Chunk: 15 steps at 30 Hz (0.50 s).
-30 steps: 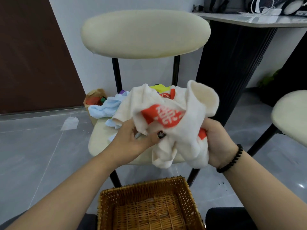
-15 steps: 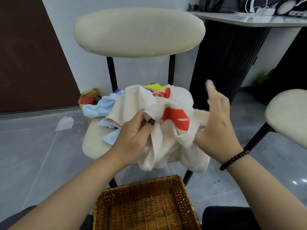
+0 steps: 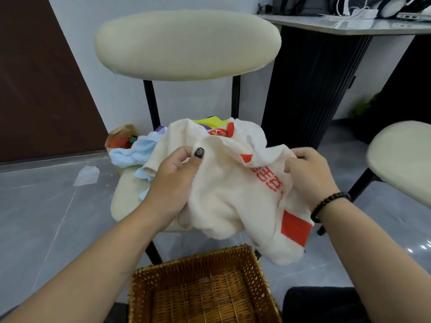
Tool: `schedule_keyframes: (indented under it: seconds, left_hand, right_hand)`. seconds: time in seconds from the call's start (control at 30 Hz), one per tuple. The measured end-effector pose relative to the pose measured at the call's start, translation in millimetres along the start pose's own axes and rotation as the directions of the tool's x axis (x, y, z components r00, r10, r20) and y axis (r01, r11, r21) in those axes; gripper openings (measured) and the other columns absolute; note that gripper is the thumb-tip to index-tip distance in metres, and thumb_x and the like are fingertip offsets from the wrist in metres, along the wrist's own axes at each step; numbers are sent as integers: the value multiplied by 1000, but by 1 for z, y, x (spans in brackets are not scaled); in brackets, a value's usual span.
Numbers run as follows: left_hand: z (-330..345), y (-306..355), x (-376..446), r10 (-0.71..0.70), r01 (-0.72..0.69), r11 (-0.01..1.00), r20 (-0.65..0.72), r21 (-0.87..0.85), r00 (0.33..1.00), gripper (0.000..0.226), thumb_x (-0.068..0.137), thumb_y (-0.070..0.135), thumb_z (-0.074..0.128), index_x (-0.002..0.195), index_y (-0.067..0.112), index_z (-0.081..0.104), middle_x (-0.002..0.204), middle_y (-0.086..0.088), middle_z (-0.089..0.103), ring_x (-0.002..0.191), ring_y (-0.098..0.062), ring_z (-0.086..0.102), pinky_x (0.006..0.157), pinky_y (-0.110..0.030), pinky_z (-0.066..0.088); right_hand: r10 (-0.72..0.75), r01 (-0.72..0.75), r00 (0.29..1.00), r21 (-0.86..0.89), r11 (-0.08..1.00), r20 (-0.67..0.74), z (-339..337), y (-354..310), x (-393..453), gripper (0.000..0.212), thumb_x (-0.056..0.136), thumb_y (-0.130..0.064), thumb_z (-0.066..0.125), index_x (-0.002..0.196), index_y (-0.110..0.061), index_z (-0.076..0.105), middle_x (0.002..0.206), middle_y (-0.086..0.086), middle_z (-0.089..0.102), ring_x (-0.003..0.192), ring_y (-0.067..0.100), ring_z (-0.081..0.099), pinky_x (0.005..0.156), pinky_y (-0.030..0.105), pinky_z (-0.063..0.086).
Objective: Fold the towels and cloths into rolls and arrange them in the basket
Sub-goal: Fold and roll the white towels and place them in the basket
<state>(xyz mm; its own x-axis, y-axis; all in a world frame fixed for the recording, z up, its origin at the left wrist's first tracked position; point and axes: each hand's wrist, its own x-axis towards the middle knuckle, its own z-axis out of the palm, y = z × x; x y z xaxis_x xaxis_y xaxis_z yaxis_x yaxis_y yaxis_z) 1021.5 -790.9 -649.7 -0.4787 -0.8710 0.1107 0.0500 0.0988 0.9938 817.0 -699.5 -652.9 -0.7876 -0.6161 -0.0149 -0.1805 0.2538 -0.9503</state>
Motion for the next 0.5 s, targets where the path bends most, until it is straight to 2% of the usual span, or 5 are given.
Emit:
schedule_keyframes:
  seconds: [0.07,0.13,0.27,0.4,0.5]
  left_hand:
    - [1,0,-1,20,-23,997,33,79,999,21,96,31,53,90,13,63,75,-2,63,66,-6,54,58,-15,44]
    - [2,-3,-3,24,-33,997,116,75,993,21,93,32,56,90,13,63,75,-14,61,67,-14,52,57,-20,43]
    - [2,-12,-7,65,-102,990,320,101,945,22,88,32,61,95,12,67,87,-16,70,77,-17,63,68,-29,49]
    - [0,-17,-10,145,-248,933,361,260,921,14,85,29,63,95,20,69,86,3,73,81,-11,67,70,-25,51]
    - [-5,-16,-9,100,-210,934,351,289,931,9,87,31,69,92,24,66,74,-5,71,67,-26,63,57,-30,47]
  right_hand:
    - [-316,309,948,-124,943,-40,4,-7,-17,38,84,-9,57,118,-23,52,104,-9,53,89,5,52,75,16,41]
    - [-570,581,814,-150,800,113,7,-13,-30,54,81,-13,62,130,-27,45,122,-12,48,111,1,47,89,8,37]
    - [-599,749,625,-169,641,500,18,-8,-42,60,79,-23,60,136,-31,43,131,-15,50,123,3,45,103,20,36]
    - [-571,739,656,-263,620,494,27,-2,-38,18,82,-12,59,95,-20,69,85,-11,67,81,4,59,75,24,49]
    - [-556,646,745,-190,739,370,23,-7,-33,20,81,-1,53,70,-13,65,63,-10,58,61,3,52,56,14,39]
